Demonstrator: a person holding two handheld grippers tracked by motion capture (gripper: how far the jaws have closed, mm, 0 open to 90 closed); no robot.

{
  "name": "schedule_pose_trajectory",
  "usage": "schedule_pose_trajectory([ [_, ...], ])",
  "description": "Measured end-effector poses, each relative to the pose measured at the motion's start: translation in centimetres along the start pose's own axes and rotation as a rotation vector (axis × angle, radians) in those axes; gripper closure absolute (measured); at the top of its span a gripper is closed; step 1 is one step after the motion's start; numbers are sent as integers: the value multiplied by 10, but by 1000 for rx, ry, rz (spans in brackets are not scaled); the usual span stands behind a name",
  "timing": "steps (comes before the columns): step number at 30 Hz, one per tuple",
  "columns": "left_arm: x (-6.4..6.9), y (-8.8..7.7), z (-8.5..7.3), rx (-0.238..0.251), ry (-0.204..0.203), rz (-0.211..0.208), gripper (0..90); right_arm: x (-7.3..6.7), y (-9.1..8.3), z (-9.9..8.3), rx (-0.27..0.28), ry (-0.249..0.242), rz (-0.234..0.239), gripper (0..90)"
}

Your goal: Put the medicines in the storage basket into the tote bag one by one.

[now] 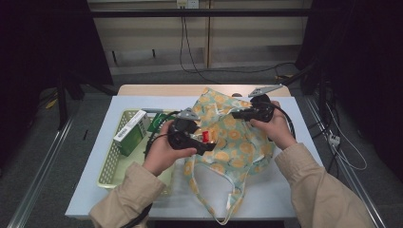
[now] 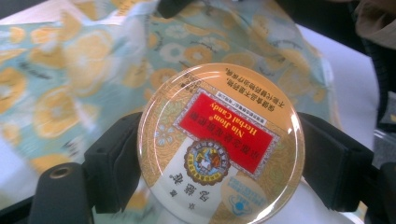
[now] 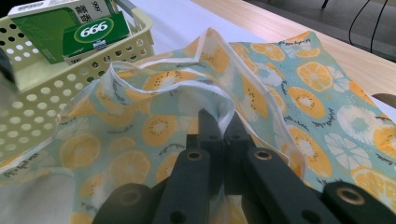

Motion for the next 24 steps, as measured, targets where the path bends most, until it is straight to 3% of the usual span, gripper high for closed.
schedule_pose_trajectory([
  [4, 2, 27, 1, -13, -3, -19, 206, 2, -3, 0, 3, 2, -3, 897],
  [9, 2, 48, -1, -21, 6, -23, 205, 4, -7, 0, 12, 9, -3, 897],
  [16, -5, 67, -1, -43, 5, -17, 205, 3, -10, 1, 14, 8, -2, 897],
  [24, -25, 80, 0, -72, -19, -3, 205, 2, -12, 4, 16, 5, 7, 896],
])
Point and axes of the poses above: each handheld gripper's, and its own axes: y roughly forward along the jaws, z roughly out of its top, x roughly to its right, the point moved 3 cm from there along y, roughly forward along the jaws, and after that the axes turned 6 degrees about -z, right-handed, at the moved point
